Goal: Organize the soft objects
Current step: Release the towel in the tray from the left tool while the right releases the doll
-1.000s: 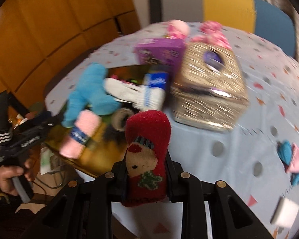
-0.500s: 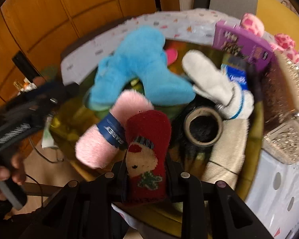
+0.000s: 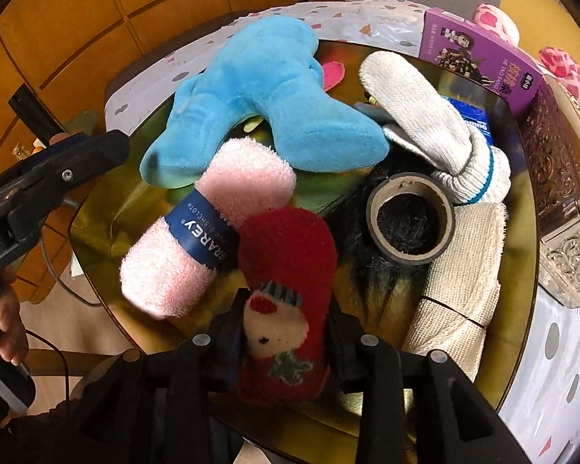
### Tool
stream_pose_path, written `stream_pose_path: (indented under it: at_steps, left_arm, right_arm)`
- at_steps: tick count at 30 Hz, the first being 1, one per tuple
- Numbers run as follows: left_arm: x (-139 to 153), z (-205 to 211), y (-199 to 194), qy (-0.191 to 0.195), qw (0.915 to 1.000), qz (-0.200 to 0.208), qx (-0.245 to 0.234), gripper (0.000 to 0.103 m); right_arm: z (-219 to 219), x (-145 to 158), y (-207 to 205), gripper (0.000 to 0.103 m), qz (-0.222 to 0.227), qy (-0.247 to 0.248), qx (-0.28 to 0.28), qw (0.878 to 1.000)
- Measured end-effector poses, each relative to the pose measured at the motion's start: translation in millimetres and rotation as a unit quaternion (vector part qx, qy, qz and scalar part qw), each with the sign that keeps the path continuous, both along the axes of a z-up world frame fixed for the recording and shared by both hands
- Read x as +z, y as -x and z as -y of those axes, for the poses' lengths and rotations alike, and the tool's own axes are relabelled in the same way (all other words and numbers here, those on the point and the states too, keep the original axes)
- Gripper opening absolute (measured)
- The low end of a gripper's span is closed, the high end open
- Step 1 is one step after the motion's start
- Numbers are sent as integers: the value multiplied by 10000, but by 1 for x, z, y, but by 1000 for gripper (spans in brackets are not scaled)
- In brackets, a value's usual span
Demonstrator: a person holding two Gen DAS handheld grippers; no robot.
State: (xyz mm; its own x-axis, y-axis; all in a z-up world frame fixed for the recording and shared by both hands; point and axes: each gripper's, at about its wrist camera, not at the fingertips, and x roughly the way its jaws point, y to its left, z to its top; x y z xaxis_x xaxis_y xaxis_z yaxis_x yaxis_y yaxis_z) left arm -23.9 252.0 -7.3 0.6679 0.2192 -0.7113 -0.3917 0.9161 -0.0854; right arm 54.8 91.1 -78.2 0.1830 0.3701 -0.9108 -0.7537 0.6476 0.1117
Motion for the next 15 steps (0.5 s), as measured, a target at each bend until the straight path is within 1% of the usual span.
stream_pose_path:
  at_steps: [3, 7, 15]
  left_arm:
    - [2, 1, 1, -14, 10000, 15, -9, 72]
    - [4, 3, 1, -31, 10000, 31, -15, 72]
    - [9, 10, 2, -113, 9998, 84, -119, 72]
  right_arm:
    - [3, 3, 1, 41, 39, -99, -62, 9999]
    - [8, 15, 3, 42, 151, -232, -119, 9995]
    - [33, 46, 6, 42, 499, -708, -311, 9958]
